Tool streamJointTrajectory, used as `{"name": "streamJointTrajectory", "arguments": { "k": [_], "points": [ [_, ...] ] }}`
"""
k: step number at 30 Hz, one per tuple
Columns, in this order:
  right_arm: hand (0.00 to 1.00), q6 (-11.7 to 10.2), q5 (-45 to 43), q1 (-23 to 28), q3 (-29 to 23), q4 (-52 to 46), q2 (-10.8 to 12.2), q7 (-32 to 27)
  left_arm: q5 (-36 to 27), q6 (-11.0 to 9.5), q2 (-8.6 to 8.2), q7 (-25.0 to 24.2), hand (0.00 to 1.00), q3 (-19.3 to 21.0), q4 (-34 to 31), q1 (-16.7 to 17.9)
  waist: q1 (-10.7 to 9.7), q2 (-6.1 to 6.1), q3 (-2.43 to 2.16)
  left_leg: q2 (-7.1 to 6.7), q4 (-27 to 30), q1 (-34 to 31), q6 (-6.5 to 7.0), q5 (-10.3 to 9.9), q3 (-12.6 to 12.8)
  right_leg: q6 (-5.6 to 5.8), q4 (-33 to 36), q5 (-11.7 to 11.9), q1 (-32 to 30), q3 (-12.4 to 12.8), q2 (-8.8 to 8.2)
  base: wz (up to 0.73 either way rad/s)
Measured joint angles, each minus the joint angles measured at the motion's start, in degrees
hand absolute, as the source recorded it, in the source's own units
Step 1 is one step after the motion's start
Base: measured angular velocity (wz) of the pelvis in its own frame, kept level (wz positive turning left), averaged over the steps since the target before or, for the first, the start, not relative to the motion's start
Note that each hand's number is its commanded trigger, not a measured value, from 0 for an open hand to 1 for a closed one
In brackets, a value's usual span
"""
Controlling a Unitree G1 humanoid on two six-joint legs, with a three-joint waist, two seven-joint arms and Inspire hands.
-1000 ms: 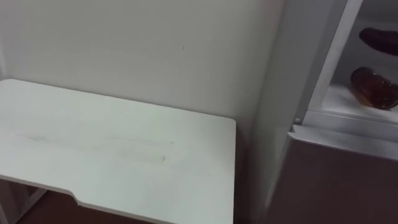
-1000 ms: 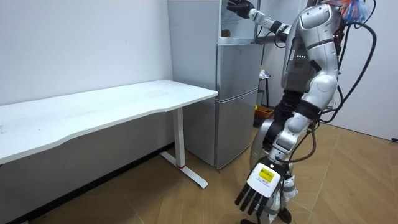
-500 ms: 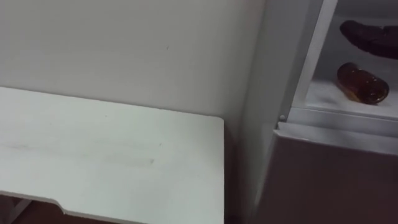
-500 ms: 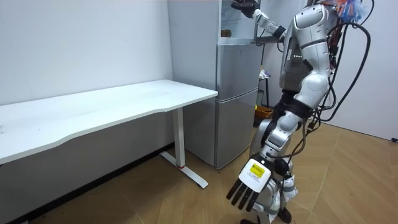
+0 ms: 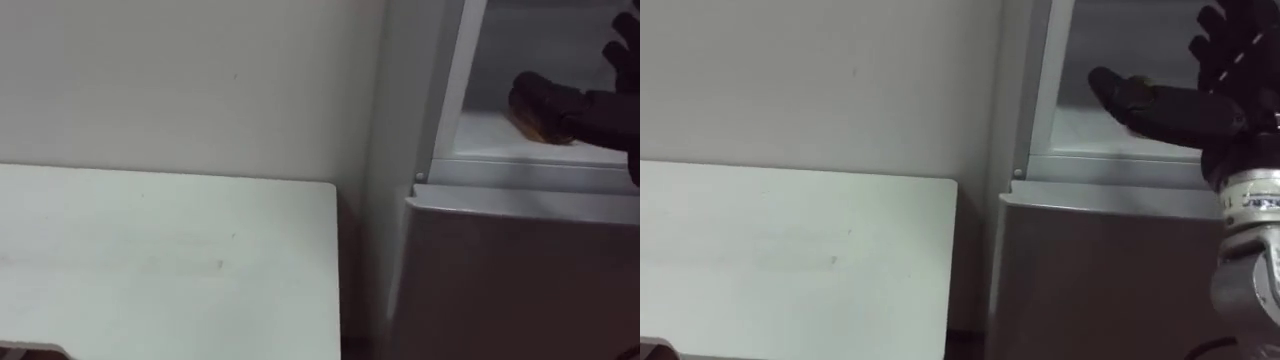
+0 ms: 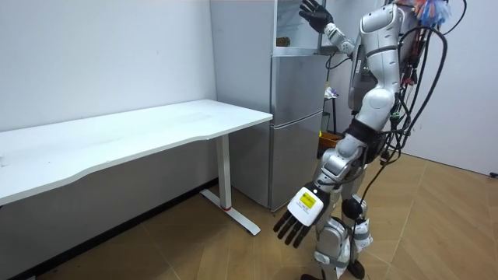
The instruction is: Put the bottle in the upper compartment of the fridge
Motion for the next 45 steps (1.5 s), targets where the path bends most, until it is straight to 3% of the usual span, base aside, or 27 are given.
{"name": "streamJointTrajectory", "arguments": {
  "k": [2, 7, 14, 18, 26, 30, 35, 41, 45],
  "points": [
    [0.0, -0.6, -0.1, 1.9, 0.0, -2.6, 1.3, 1.3, 0.0, -0.4, 0.0, 0.0, 0.0, -0.2, 1.1, -0.6, -0.2, 0.33, 0.13, 0.06, 0.0, 0.2, -0.04, -0.2, 0.3, 0.0, 0.0, 0.0, 0.0, 0.3, 0.0, -0.15],
    [0.0, -0.9, 2.6, 6.2, 0.0, -4.6, 4.8, 4.5, -0.1, -0.8, 0.01, 0.0, 0.0, -1.0, 0.8, -1.1, -0.2, 0.61, -0.07, 0.42, 0.1, 0.6, -0.21, -0.7, 1.6, -0.03, -0.1, 0.0, 0.1, 1.5, 0.17, -0.15],
    [0.0, -0.8, 13.8, 11.2, -0.3, -4.7, 5.9, 10.3, -0.1, -0.9, -0.37, -0.2, 0.0, -2.2, 1.1, -1.8, -1.3, 2.43, -0.36, 0.51, 0.0, 1.0, -0.24, -0.9, 1.8, -0.03, 0.0, 0.0, 0.0, 1.5, 0.22, 0.0],
    [0.0, -0.8, 20.3, 16.7, -0.6, -4.4, 10.4, 14.8, 0.0, -1.2, -1.21, -0.2, 0.0, -2.8, 2.7, -1.8, -1.4, 3.16, -0.3, 0.57, 0.1, 1.0, -0.39, -1.0, 1.8, -0.05, 0.0, 0.0, -0.1, 1.6, 0.27, -0.03],
    [0.0, -0.8, 31.1, 23.2, -0.7, -3.2, 16.1, 19.0, -0.2, -1.8, -2.37, 0.0, 0.0, -4.8, 4.4, -2.2, -1.4, 3.69, -0.33, 0.51, 0.3, 0.7, -0.3, -1.1, 2.5, -0.07, 0.6, 0.0, -0.8, 2.6, 0.45, -0.03],
    [0.0, -0.8, 33.6, 27.4, -0.7, -1.3, 16.7, 20.2, -0.2, -1.9, -2.53, 0.5, 0.0, -4.8, 5.3, -2.8, -1.4, 3.91, -0.39, 0.47, 0.3, 0.9, -0.21, -1.1, 2.9, -0.02, 0.7, -0.1, -0.8, 2.9, 0.4, -0.02],
    [0.0, -1.0, 33.7, 32.1, -1.2, 3.0, 18.0, 21.1, -0.2, -2.3, -4.55, 1.5, 0.0, -4.7, 5.2, -2.6, -1.8, 4.83, -0.58, 0.46, 0.2, 0.7, -0.01, -1.3, 3.9, 0.1, 0.9, -0.1, -1.9, 3.5, 0.41, -0.11],
    [0.0, -1.8, 35.7, 35.2, -1.5, 7.4, 18.8, 21.5, -0.4, -4.8, -4.54, 1.6, 0.0, -4.7, 5.4, -2.9, -2.9, 5.21, -0.66, 0.46, 0.2, 0.7, -0.01, -1.3, 4.1, 0.11, 0.9, -0.1, -2.0, 4.0, 0.47, -0.01],
    [0.0, -2.7, 37.8, 36.8, -2.4, 13.3, 20.1, 21.5, -2.8, -5.4, -4.54, 1.5, 0.0, -4.6, 5.4, -2.7, -3.3, 4.7, -0.65, 0.49, 0.2, 0.7, -0.05, -1.3, 4.1, 0.11, 0.8, -0.1, -1.9, 4.1, 0.55, 0.0]
  ]
}}
